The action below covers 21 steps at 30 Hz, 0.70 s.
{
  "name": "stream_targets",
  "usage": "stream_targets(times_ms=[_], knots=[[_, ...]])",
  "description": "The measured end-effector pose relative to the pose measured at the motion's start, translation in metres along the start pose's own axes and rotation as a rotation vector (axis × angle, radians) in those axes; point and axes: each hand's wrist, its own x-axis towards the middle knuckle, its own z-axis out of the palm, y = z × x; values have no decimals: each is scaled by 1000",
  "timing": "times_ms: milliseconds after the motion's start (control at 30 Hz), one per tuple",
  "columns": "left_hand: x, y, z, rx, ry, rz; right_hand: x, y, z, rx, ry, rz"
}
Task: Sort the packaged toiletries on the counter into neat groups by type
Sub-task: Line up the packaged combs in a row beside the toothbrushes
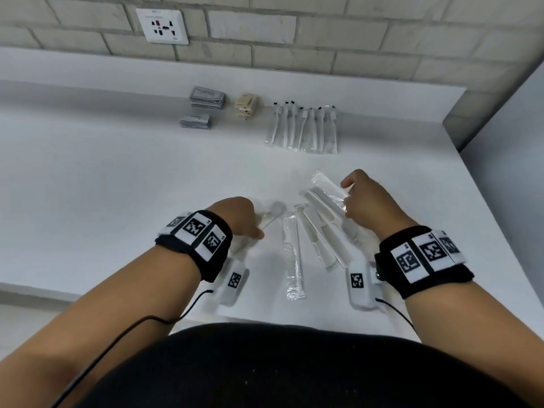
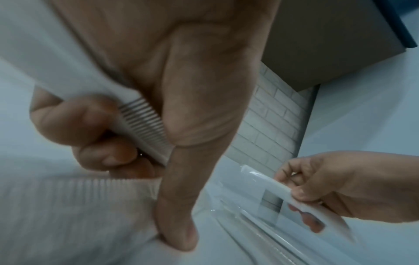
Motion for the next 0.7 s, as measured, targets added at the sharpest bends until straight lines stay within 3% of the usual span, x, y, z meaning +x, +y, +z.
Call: stream_targets(times_ms=[100, 167, 267, 333, 467, 567, 700], knots=[[-6, 7, -1, 57, 9, 14, -21, -2, 6, 5, -113, 42], [-10, 12, 0, 70, 87, 43, -34, 0, 14, 11, -195, 52], [-16, 17, 0, -81, 173, 112, -41, 9, 20, -71, -273, 41], [-22, 22, 0, -162, 152, 188, -39, 13, 22, -141, -295, 37], [-34, 40, 4, 28, 58, 400, -36, 11, 23, -201, -334, 26], [-32, 44, 14, 183, -49, 409, -39, 14, 23, -144, -286, 49], [-28, 43, 18, 223, -29, 391, -41, 16, 22, -199, -285, 79]])
